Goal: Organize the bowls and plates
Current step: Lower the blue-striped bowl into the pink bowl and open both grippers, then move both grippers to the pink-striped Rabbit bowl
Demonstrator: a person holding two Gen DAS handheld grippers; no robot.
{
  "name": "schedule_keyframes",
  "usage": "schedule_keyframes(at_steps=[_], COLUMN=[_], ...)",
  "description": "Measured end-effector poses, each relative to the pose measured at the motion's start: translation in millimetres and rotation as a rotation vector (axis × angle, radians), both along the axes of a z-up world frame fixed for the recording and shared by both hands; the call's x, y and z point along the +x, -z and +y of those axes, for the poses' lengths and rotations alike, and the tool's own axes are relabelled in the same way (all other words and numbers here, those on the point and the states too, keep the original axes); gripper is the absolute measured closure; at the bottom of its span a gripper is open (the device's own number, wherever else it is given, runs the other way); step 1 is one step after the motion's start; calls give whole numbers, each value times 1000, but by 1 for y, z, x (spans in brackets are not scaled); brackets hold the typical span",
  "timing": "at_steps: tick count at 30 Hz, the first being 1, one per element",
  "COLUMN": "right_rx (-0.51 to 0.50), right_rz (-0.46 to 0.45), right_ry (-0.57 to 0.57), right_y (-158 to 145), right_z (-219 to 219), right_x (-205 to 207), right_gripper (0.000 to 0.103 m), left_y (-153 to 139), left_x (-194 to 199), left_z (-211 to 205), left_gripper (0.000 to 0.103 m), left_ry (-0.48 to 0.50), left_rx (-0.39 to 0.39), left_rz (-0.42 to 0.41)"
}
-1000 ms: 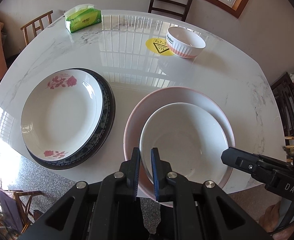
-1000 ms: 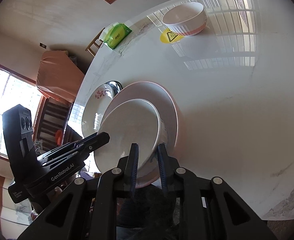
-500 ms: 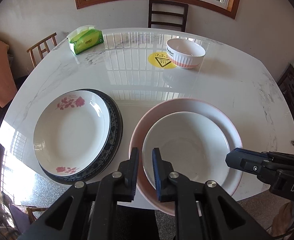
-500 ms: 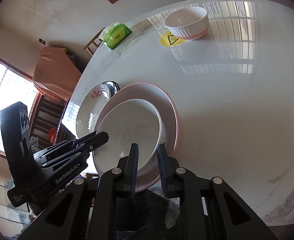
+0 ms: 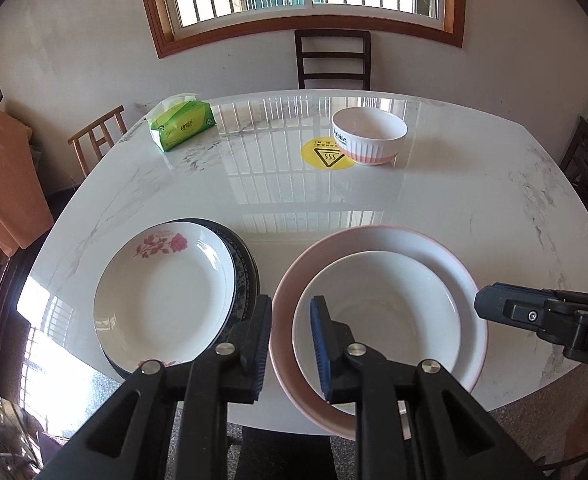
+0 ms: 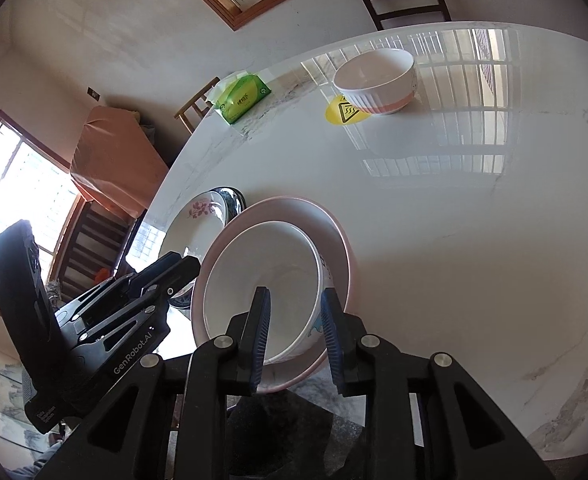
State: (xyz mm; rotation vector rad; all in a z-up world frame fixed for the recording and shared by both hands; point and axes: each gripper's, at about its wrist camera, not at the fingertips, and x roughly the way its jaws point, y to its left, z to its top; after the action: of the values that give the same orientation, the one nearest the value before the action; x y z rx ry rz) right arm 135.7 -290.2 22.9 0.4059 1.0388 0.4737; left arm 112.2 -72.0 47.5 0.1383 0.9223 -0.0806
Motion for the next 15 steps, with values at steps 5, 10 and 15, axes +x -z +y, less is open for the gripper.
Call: schedule_keyframes(at_steps=[5,10,15], right_rx=[4,-4,-19], right_rz=[-2,-2,-16], right_ry=[35,73,99], right_y=[4,9,10], right_z=[-14,-27,-37], right_x=[1,7,17], right_gripper=[74,66,56], left_y=[0,-4,-10], left_x=[5,17,32], left_z=[-6,-13,-19], left_gripper=[82,79,61], left_ry=[11,28,42], left_rx=[7,9,6], left_rz=[4,18,9])
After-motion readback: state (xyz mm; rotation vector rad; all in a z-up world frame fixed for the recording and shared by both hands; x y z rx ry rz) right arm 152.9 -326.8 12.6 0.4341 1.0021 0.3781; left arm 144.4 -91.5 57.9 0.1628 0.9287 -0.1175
